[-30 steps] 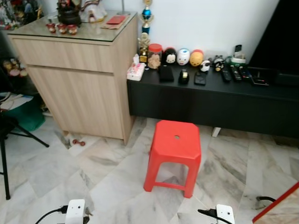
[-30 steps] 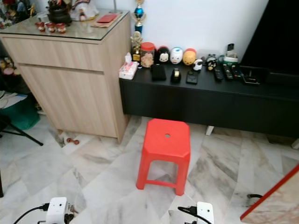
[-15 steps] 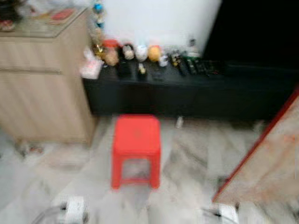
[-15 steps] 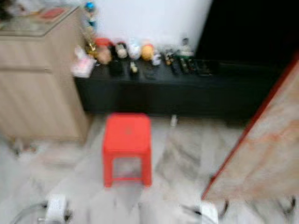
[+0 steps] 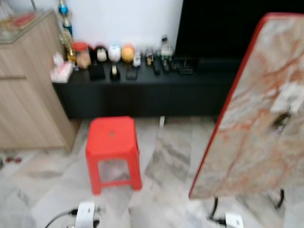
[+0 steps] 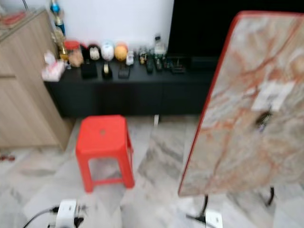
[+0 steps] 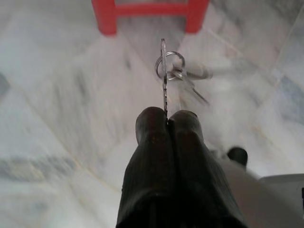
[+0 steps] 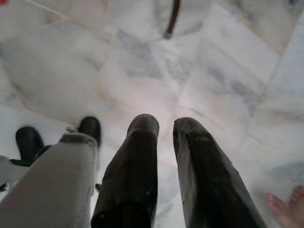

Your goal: Hang keys on a hook

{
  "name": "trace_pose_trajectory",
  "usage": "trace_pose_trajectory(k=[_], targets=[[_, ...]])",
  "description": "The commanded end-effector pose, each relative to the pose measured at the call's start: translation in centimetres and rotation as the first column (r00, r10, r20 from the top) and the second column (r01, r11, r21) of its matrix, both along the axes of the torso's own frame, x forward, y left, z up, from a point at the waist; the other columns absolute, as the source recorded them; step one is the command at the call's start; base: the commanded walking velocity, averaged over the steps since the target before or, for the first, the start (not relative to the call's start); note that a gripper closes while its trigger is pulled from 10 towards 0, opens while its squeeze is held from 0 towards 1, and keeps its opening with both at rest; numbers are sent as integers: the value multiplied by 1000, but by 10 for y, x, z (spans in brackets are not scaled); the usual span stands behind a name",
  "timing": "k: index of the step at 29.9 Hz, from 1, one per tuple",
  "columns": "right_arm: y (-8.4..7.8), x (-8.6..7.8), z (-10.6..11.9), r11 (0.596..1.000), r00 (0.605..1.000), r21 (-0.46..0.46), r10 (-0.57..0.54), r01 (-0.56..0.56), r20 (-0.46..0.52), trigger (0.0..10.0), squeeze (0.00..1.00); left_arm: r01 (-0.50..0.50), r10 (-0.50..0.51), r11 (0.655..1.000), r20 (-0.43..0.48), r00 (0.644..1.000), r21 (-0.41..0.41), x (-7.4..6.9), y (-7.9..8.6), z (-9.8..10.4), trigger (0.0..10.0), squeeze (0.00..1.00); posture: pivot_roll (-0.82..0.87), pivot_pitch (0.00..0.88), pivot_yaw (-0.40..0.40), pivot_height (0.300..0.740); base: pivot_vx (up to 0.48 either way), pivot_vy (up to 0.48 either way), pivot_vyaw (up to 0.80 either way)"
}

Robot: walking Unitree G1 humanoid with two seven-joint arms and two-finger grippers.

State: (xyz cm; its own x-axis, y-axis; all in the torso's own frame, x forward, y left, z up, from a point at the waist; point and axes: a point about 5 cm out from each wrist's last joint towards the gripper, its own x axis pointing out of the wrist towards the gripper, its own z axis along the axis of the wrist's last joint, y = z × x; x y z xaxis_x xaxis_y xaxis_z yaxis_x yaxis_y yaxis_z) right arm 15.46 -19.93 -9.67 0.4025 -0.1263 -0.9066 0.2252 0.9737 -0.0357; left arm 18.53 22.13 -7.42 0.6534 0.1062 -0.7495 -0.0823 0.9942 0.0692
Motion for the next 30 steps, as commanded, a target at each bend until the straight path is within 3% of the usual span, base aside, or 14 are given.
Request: trace_pose_trajectory(k=[1, 22, 30], targets=[[0, -1, 0, 1000, 1000, -4, 3, -3, -1, 10000, 0, 6, -6, 1000, -21, 1000, -1, -5, 0, -3, 10000, 0, 118, 68, -66, 740, 0, -469, 0], [-7, -2, 0, 995, 996, -45, 85, -86, -14, 10000, 0, 14, -15, 1000, -33, 999, -22, -10, -12, -7, 10000, 0, 112, 80, -84, 740, 0, -463, 0], [-7, -2, 0, 994, 995, -46, 99, -99, -12, 10000, 0, 15, -16, 1000, -34, 999, -19, -12, -8, -7, 10000, 0, 111, 72, -79, 740, 0, -461, 0]])
